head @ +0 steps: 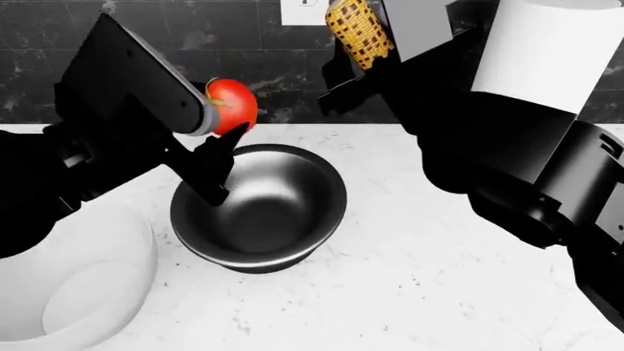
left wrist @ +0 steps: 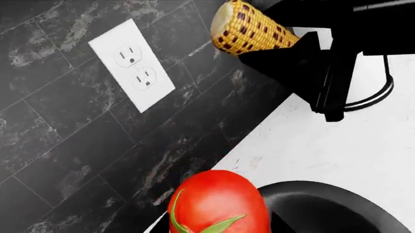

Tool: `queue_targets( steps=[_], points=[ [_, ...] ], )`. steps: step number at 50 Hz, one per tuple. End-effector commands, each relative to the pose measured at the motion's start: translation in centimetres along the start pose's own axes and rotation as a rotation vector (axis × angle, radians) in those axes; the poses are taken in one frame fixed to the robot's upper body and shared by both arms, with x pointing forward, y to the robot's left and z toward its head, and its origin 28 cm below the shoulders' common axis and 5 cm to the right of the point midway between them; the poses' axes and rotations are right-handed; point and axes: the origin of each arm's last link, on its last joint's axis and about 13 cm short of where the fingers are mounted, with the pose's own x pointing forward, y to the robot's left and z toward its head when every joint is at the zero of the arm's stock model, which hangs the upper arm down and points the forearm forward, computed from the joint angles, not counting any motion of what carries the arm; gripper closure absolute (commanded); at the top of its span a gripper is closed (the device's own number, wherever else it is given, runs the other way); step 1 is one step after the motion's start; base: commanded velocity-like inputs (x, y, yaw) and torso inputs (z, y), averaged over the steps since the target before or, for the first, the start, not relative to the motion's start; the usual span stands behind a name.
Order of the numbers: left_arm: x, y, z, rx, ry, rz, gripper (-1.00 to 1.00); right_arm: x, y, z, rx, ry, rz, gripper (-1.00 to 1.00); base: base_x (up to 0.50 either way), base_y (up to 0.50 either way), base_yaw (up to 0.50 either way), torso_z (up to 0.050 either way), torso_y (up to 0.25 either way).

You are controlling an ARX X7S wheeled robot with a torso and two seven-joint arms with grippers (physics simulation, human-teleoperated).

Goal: Pick the tomatos and corns from the sink and place them in one bowl. Place the pomegranate in the other bowl. Then turn off the sink faucet.

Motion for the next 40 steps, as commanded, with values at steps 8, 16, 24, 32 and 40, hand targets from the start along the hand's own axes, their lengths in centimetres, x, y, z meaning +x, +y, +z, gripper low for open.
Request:
queue_targets(
  steps=[8,16,24,32,40],
  points=[
    [-0.3,0.3,0.1,0.034,0.078,-0.057,1.00,-0.1,-0.1,-0.1,-0.010,-0.013,-0.004,1.00,0.00,0.00,0.00,0.000,0.000],
    [-0.7,-0.1,-0.1,0.080,0.093,-0.155,1.00,-0.2,-0.1,-0.2,-0.008,-0.012,-0.005,1.00,0.00,0.00,0.00,0.000,0.001],
    [-1.1,-0.1,-0.1,0.116,0.108,-0.211,1.00,-0.2,0.0,-0.5,-0.001,-0.009,-0.005,1.00,0.00,0.00,0.00,0.001,0.000],
    [-0.6,0.1,-0.5,0.112,0.129,-0.198,1.00,-0.2,0.0,-0.7,0.000,-0.008,-0.006,1.00,0.00,0.00,0.00,0.000,0.000],
    [-0.2,0.1,-1.1,0.108,0.155,-0.200,1.00,0.0,0.0,-0.9,0.004,-0.005,-0.006,1.00,0.00,0.00,0.00,0.000,0.001]
  ],
)
